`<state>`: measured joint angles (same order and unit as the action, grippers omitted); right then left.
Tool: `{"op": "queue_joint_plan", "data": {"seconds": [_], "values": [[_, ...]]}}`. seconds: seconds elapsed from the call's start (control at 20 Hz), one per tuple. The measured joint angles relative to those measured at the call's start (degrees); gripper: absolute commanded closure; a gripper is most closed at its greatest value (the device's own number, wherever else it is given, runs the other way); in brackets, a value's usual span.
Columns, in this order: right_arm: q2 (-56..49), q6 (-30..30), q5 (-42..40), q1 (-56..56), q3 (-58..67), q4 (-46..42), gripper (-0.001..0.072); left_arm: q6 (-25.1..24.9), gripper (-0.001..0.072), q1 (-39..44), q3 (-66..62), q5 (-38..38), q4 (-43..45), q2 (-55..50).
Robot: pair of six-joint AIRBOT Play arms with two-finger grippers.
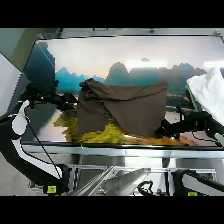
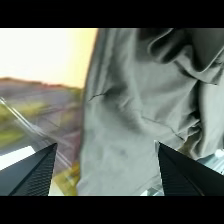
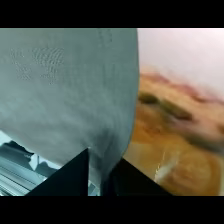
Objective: Fold the shirts.
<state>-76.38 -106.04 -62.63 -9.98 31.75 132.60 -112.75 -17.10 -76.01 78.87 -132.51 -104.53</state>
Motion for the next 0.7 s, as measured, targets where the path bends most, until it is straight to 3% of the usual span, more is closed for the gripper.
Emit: {"op": "queue_joint_plan", "data": {"seconds": [0.15, 0.25, 0.45, 0.5, 0.55, 0.65, 0.7], "values": [[-0.42, -0.74, 0.72, 0.70, 0.00, 0.98, 0.0556, 0.24, 0.0016, 0.92, -0.63, -1.22, -0.46, -1.07], [-0.55, -1.05, 0.94, 0.87, 0.00, 1.29, 0.0559, 0.37, 0.0130, 1.62, -1.18, -3.54, -0.74, -1.49], [-0.61, -1.20, 1.31, 1.03, 0.00, 1.75, 0.0558, 0.20, 0.0161, 3.91, -1.88, -7.76, -0.83, -1.92], [-0.61, -1.22, 1.36, 1.03, 0.00, 1.92, 0.0559, 0.20, 0.0307, 4.44, -1.88, -8.50, -0.66, -1.99], [-0.61, -1.42, 1.51, 1.05, 0.00, 2.03, 0.0559, 0.15, 0.0394, 4.87, -1.88, -9.42, 0.13, -2.08], [-0.63, -1.49, 1.55, 1.05, 0.02, 2.14, 0.0558, 0.17, 0.0444, 5.16, -1.88, -9.77, 0.85, -2.19], [-0.63, -1.57, 1.66, 1.05, 0.02, 2.14, 0.0559, 0.17, 0.0683, 5.14, -1.88, -9.94, 1.46, -2.16]]}}
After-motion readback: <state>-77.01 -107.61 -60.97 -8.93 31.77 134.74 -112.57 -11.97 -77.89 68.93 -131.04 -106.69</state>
